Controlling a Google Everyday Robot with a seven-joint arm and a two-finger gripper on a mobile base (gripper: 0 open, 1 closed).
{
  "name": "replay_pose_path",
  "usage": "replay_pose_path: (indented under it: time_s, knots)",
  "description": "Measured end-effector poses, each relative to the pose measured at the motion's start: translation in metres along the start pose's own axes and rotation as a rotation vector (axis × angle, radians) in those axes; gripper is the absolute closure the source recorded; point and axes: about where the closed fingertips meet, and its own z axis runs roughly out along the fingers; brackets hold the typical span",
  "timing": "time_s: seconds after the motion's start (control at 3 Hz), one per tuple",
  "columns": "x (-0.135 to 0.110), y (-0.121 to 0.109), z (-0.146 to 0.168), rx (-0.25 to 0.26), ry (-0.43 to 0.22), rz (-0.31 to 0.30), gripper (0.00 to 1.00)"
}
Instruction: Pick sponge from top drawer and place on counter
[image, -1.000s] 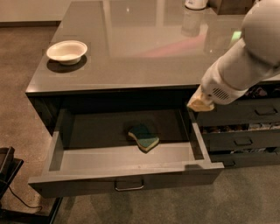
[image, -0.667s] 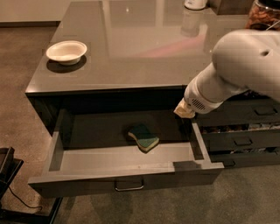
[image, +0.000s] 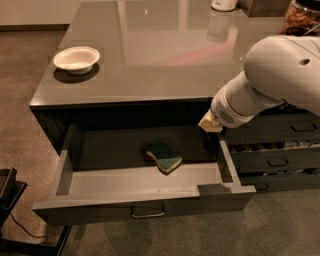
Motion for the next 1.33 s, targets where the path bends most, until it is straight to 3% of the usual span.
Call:
replay_pose_path:
  time_s: [0.33,0.67,1.33]
  knots:
    - [0.003,0.012,0.013,-0.009,-0.005,0.032,1.00]
    - [-0.004,0.042,0.047,-0.038,-0.040,0.080,1.00]
    - [-0.037,0.085,0.116,-0.043,-0.182,0.136,1.00]
